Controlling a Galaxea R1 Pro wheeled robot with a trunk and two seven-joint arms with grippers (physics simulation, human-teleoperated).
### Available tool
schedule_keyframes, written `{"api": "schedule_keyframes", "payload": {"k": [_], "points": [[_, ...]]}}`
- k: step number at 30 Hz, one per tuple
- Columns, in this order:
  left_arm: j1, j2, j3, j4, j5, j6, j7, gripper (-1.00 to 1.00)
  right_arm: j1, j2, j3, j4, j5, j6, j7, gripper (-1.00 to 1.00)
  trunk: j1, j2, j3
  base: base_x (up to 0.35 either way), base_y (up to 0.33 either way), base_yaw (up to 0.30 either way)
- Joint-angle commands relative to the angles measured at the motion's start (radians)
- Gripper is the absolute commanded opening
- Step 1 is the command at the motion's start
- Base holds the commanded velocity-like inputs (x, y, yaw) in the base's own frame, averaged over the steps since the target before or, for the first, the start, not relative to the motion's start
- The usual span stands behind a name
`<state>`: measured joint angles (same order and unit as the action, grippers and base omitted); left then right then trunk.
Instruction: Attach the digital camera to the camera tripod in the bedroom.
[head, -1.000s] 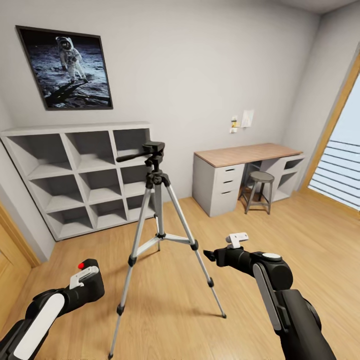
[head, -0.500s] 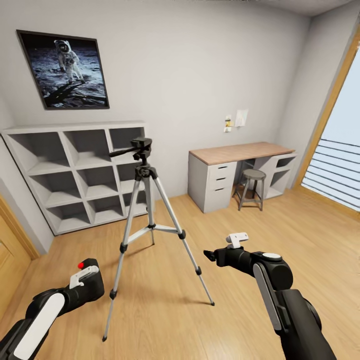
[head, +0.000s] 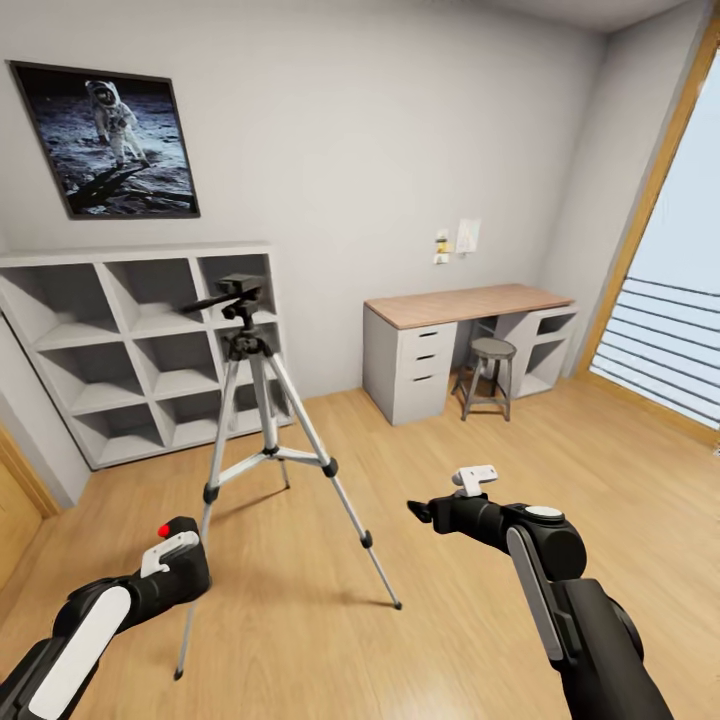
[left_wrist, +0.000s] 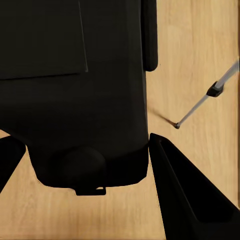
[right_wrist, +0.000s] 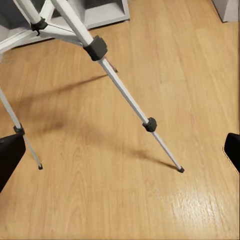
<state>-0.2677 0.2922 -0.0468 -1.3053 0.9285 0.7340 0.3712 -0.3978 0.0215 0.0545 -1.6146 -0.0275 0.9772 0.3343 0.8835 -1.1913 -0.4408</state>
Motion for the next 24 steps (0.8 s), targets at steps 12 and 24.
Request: {"api": "schedule_keyframes", "payload": {"k": [12, 24], "points": [[-0.001, 0.001, -0.002, -0.002, 0.009, 0.002, 0.008, -1.0, 0.0, 0.003, 0.0, -0.001, -0.002, 0.01, -0.001, 1.0, 0.0, -0.001, -0.001, 0.161, -0.318, 0.0], [-0.001, 0.001, -0.002, 0.0, 0.009, -0.013, 0.008, -1.0, 0.0, 0.002, 0.0, -0.001, -0.002, 0.014, -0.002, 1.0, 0.0, -0.001, -0.001, 0.168, -0.319, 0.083]]}}
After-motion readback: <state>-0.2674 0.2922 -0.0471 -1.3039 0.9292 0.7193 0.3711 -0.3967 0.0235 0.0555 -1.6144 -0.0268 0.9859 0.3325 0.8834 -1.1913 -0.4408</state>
